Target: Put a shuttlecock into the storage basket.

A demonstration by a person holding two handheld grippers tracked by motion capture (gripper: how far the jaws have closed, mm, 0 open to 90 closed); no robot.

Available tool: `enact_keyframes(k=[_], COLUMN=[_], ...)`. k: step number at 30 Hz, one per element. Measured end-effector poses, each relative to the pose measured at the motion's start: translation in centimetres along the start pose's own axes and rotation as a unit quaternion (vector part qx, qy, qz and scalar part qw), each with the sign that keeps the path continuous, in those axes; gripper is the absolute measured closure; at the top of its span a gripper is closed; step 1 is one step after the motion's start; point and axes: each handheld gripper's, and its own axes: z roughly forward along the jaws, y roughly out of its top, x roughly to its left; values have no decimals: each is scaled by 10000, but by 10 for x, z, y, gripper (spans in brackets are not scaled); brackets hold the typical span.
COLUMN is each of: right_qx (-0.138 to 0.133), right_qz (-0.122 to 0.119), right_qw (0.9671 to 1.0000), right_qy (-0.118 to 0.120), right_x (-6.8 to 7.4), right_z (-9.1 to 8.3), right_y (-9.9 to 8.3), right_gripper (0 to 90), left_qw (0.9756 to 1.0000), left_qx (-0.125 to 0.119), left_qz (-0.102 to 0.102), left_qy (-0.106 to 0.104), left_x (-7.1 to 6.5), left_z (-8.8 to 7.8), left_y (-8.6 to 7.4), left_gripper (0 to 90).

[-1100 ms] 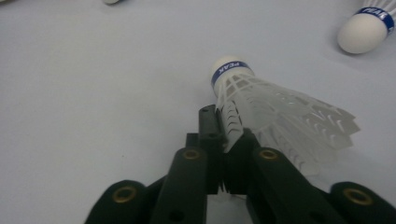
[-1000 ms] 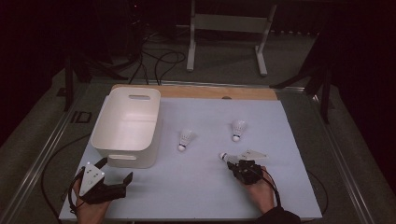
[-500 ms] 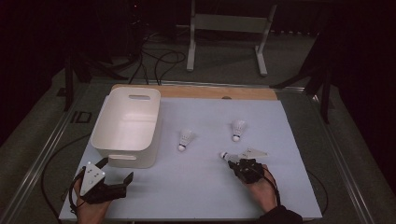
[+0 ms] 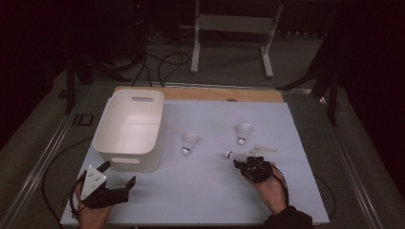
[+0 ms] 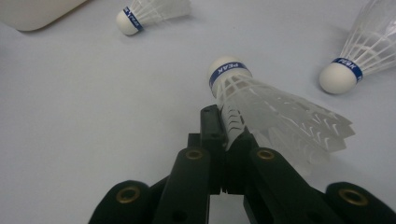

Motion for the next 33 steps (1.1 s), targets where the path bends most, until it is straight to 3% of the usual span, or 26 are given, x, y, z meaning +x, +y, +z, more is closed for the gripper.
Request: enact_keyframes(k=[33], right_qx=[-194], right_qz=[-46], right_qw=[9998], right_qy=[81], right_x=[-4], right_z=[-16], right_y=[29], right_gripper=[897], left_qw=[9999], left_qx=[76], left_qz=[-85], left_qy=[-68], left_x=[1], left_z=[2], left_y=[-1], left_gripper=[0])
